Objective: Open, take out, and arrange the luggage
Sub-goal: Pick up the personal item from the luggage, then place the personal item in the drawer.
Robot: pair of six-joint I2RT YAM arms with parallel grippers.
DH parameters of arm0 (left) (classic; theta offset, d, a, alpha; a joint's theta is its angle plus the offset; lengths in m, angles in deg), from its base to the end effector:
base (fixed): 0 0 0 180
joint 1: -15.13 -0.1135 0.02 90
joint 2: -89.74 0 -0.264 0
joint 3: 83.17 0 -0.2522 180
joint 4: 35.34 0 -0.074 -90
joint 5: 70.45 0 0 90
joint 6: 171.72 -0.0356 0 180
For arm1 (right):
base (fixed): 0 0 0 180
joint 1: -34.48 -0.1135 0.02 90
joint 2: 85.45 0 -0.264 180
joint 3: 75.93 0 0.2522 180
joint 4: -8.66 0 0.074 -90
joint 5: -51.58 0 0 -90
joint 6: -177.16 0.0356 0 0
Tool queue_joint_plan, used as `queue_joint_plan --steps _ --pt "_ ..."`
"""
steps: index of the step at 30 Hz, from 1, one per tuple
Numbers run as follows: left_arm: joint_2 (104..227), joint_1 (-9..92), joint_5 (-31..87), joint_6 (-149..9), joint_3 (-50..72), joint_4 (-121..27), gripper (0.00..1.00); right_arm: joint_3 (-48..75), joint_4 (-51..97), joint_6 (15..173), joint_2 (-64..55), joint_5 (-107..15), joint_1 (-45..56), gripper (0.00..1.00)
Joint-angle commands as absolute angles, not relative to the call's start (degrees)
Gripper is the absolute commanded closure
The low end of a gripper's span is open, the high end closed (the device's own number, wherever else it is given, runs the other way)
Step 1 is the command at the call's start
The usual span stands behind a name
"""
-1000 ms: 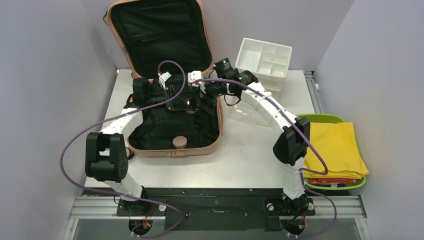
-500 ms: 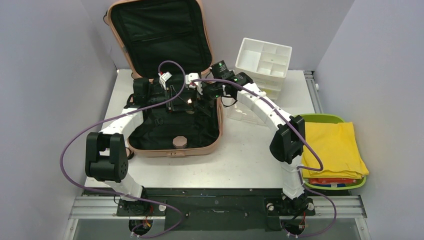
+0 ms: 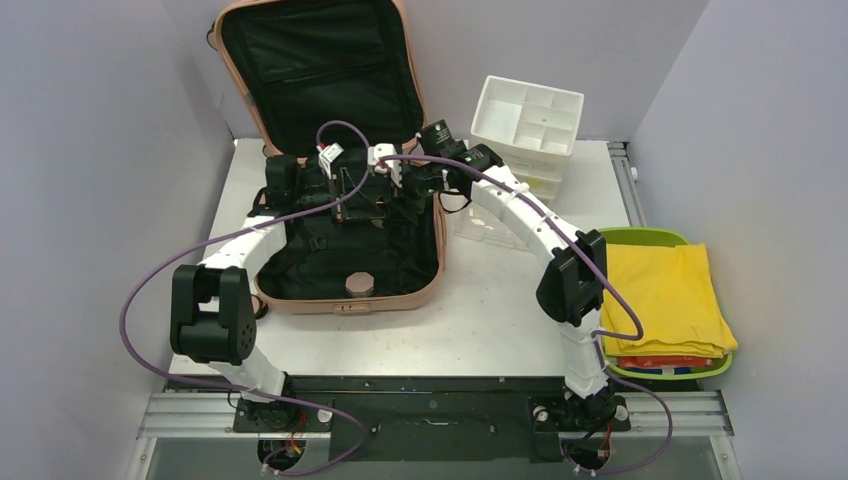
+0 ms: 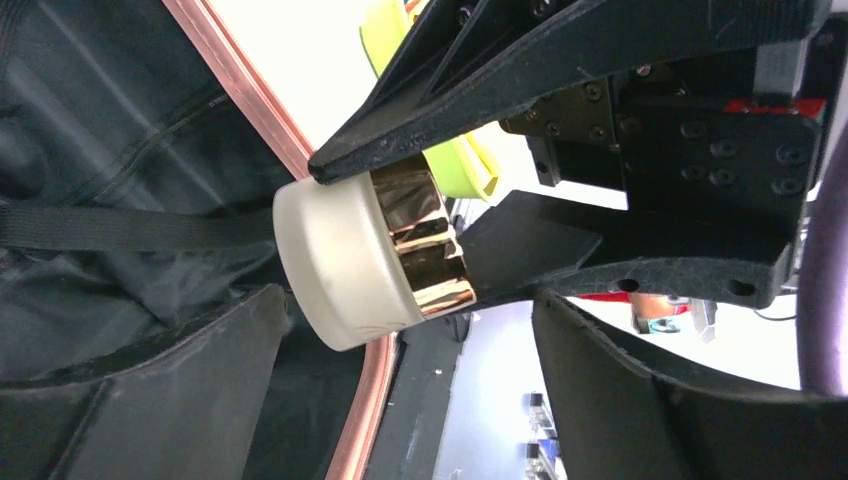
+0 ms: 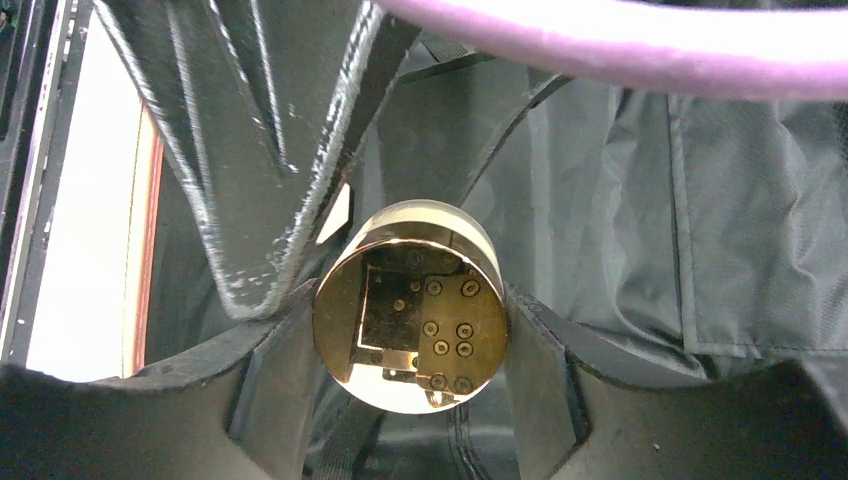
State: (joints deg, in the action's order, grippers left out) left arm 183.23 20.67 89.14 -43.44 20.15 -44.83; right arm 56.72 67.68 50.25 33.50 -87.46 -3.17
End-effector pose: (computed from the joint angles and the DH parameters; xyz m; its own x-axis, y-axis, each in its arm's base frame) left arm 0.3501 -0.0675 0.2658 -0.8851 -0.1312 -0.4465 0.4097 0.2353 -0.8814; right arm 0.3488 0.3030 0.3350 0.0428 -0.4642 -0.8847 -0.9944 -0.1052 0.0071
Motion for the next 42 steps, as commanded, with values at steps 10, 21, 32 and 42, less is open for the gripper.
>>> queue_joint_plan --steps 10,21,32,42 --pt "179.74 12.31 85.98 -52.79 14.5 -52.26 0.04 53.18 63.67 50.13 25.95 -83.52 2.86 0.81" --pt "177.98 4.92 72.91 -76.38 15.61 -76.86 0.04 37.49 62.8 40.55 19.45 -68.82 16.56 0.82" --pt "175.05 4.85 69.29 -79.45 16.24 -79.69 0.04 35.97 53.29 43.95 28.17 -56.76 18.57 0.82" --pt "173.69 4.85 68.09 -83.02 16.93 -83.31 0.04 35.08 50.6 44.52 32.6 -57.12 17.33 0.8"
